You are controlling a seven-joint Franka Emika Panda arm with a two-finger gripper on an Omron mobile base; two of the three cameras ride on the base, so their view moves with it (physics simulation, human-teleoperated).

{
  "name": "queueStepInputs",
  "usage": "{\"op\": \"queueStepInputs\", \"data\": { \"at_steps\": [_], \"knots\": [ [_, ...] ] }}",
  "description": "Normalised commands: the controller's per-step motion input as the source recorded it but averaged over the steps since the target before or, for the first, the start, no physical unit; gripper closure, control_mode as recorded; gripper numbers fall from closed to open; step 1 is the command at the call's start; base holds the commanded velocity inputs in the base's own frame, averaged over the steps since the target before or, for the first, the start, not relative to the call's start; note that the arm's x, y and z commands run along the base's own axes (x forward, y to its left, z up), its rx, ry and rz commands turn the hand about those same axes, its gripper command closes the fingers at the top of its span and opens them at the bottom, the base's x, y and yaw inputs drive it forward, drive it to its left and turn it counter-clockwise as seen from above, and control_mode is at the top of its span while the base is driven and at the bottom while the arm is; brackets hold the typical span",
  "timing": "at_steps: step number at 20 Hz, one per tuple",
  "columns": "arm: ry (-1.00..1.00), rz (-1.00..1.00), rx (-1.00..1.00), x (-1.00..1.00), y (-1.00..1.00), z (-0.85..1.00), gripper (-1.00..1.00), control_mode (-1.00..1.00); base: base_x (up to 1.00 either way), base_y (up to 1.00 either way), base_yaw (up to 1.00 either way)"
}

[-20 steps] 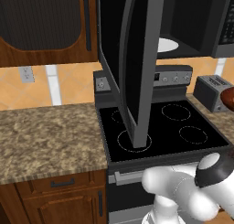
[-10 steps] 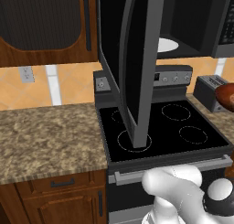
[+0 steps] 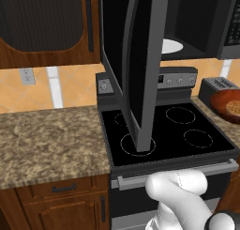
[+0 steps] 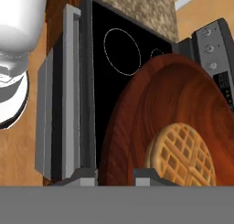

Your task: Open the microwave, place the bowl with waffle inside the microwave, then close the microwave door and turn it on.

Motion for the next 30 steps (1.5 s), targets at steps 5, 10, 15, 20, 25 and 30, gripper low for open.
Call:
{"op": "queueStepInputs", "data": {
  "at_steps": [5,10,15,20,25,30],
  "knots": [
    [-0.06,0.07,0.01,-0.3,0.8,0.47,1.0,-1.0,0.0,0.0,0.0],
    [-0.05,0.06,0.0,-0.23,0.79,0.46,1.0,-1.0,0.0,0.0,0.0],
    [-0.07,0.06,0.0,-0.12,0.66,0.53,1.0,-1.0,0.0,0.0,0.0],
    [-0.18,0.02,0.05,-0.04,0.22,0.72,1.0,-1.0,0.0,0.0,0.0],
    [-0.09,0.05,0.02,0.06,0.43,0.7,1.0,-1.0,0.0,0.0,0.0],
    [-0.03,0.07,0.01,0.37,0.31,0.5,1.0,-1.0,0.0,0.0,0.0]
  ]
}}
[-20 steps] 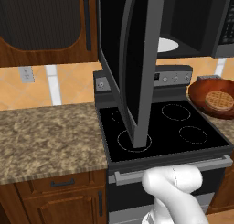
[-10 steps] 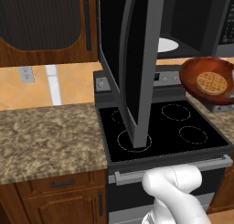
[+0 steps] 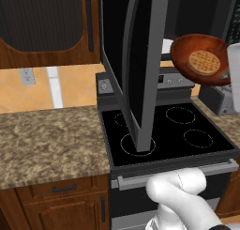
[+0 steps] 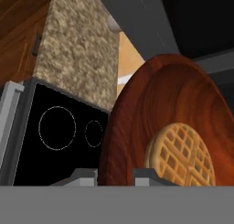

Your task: Open the microwave, place the bowl with waffle inside the microwave, then close the microwave door and turn it on.

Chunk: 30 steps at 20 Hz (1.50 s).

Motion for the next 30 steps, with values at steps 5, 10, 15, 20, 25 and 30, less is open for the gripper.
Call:
{"op": "queueStepInputs", "data": {
  "at_steps": [5,10,15,20,25,30],
  "knots": [
    [-0.02,0.06,0.03,0.66,0.0,0.41,1.0,-1.0,0.0,0.0,0.0],
    [0.0,0.0,0.0,0.85,0.18,0.02,1.0,-1.0,0.0,0.0,0.0],
    [0.0,0.0,0.0,0.81,0.06,0.0,1.0,-1.0,0.0,0.0,0.0],
    [0.0,0.0,0.0,0.75,0.01,0.05,1.0,-1.0,0.0,0.0,0.0],
    [0.0,0.02,0.0,0.66,0.07,0.19,1.0,-1.0,0.0,0.0,0.0],
    [0.01,0.01,0.0,0.52,0.03,0.05,1.0,-1.0,0.0,0.0,0.0]
  ]
}}
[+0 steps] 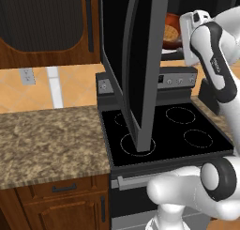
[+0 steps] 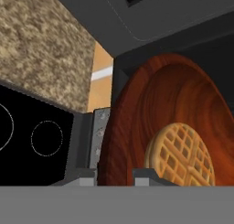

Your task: Open the microwave, place the bowl with waffle inside the microwave, then close the microwave door and turn it on.

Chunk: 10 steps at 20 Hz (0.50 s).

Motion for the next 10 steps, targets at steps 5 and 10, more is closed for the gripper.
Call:
{"op": "queueStepInputs", "data": {
  "at_steps": [5,10],
  "knots": [
    [0.09,0.0,0.0,0.45,0.0,0.0,1.0,-1.0,0.0,0.0,0.0],
    [0.12,0.0,0.0,0.37,0.0,0.0,1.0,-1.0,0.0,0.0,0.0]
  ]
}}
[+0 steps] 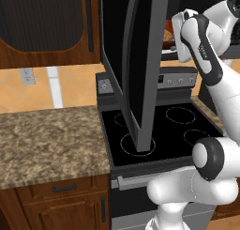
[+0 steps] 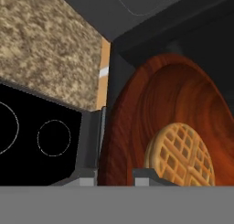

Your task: Open the microwave, place the bowl with waffle inside the microwave, then close the microwave door and turn it on.

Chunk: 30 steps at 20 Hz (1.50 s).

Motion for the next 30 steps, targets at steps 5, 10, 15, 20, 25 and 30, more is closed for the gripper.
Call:
{"op": "queueStepInputs", "data": {
  "at_steps": [5,10,15,20,25,30],
  "knots": [
    [0.11,0.0,0.0,0.32,-0.03,0.0,1.0,-1.0,0.0,0.0,0.0],
    [0.11,0.0,-0.01,0.24,-0.01,-0.08,1.0,-1.0,0.0,0.0,0.0],
    [0.1,0.0,-0.02,0.15,0.0,-0.1,1.0,-1.0,0.0,0.0,0.0],
    [0.0,0.0,0.0,0.08,0.0,0.0,1.0,-1.0,0.0,0.0,0.0],
    [0.0,0.0,0.0,0.02,0.0,0.0,1.0,-1.0,0.0,0.0,0.0],
    [0.0,0.0,0.0,0.0,0.0,-0.04,-1.0,-1.0,0.0,0.0,0.0]
  ]
}}
